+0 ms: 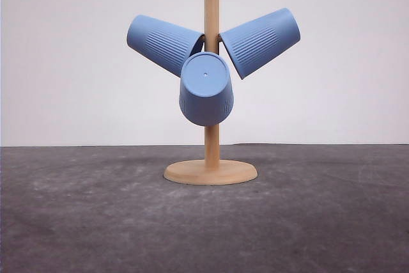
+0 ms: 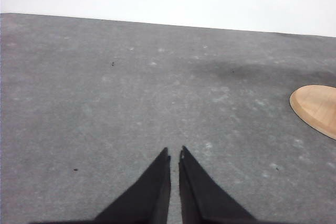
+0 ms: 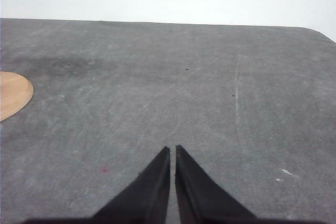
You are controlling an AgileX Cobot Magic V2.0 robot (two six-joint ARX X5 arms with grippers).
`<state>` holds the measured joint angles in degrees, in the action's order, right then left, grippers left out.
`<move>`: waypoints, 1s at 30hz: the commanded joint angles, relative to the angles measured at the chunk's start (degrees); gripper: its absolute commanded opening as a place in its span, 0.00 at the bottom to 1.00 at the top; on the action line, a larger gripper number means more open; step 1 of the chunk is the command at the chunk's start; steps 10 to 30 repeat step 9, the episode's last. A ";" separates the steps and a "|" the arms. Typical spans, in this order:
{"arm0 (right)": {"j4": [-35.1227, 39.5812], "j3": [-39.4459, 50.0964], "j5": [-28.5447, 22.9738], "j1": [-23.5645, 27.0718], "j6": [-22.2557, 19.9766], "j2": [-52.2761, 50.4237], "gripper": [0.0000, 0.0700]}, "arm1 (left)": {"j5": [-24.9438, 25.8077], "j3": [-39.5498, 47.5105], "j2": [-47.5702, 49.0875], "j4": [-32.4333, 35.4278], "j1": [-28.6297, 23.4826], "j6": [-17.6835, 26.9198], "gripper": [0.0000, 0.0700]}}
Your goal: Place three cups
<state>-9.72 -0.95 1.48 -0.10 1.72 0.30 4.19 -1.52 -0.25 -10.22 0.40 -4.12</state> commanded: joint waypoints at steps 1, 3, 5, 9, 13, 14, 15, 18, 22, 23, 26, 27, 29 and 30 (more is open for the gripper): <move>0.72 0.20 -0.02 -0.15 -0.44 -0.09 0.02 | -0.18 0.72 0.07 -0.48 -0.02 -0.02 0.00; 0.72 0.20 -0.02 -0.15 -0.44 -0.09 0.02 | -0.18 0.72 0.07 -0.48 -0.02 -0.02 0.00; 0.72 0.20 -0.02 -0.15 -0.44 -0.09 0.02 | -0.18 0.72 0.07 -0.48 -0.02 -0.02 0.00; 0.72 0.20 -0.02 -0.15 -0.44 -0.09 0.02 | -0.18 0.72 0.07 -0.48 -0.02 -0.02 0.00; 0.72 0.20 -0.02 -0.15 -0.44 -0.09 0.02 | -0.18 0.72 0.07 -0.48 -0.02 -0.02 0.00; 0.72 0.20 -0.02 -0.15 -0.44 -0.09 0.02 | -0.18 0.72 0.07 -0.48 -0.02 -0.02 0.00; 0.72 0.20 -0.02 -0.15 -0.44 -0.09 0.02 | -0.18 0.72 0.07 -0.48 -0.02 -0.02 0.00; 0.72 0.20 -0.02 -0.15 -0.44 -0.09 0.02 | -0.18 0.72 0.07 -0.48 -0.02 -0.02 0.00; 0.72 0.20 -0.02 -0.15 -0.44 -0.09 0.02 | -0.18 0.72 0.07 -0.48 -0.02 -0.02 0.00; 0.72 0.20 -0.02 -0.15 -0.44 -0.09 0.02 | -0.18 0.72 0.07 -0.48 -0.02 -0.02 0.00; 0.72 0.20 -0.02 -0.15 -0.44 -0.09 0.02 | -0.18 0.72 0.07 -0.48 -0.02 -0.02 0.00; 0.72 0.20 -0.02 -0.15 -0.44 -0.09 0.02 | -0.18 0.72 0.07 -0.48 -0.02 -0.02 0.00; 0.72 0.20 -0.02 -0.15 -0.44 -0.09 0.02 | -0.18 0.72 0.07 -0.48 -0.02 -0.02 0.00; 0.72 0.20 -0.02 -0.15 -0.44 -0.09 0.02 | -0.18 0.72 0.07 -0.48 -0.02 -0.02 0.00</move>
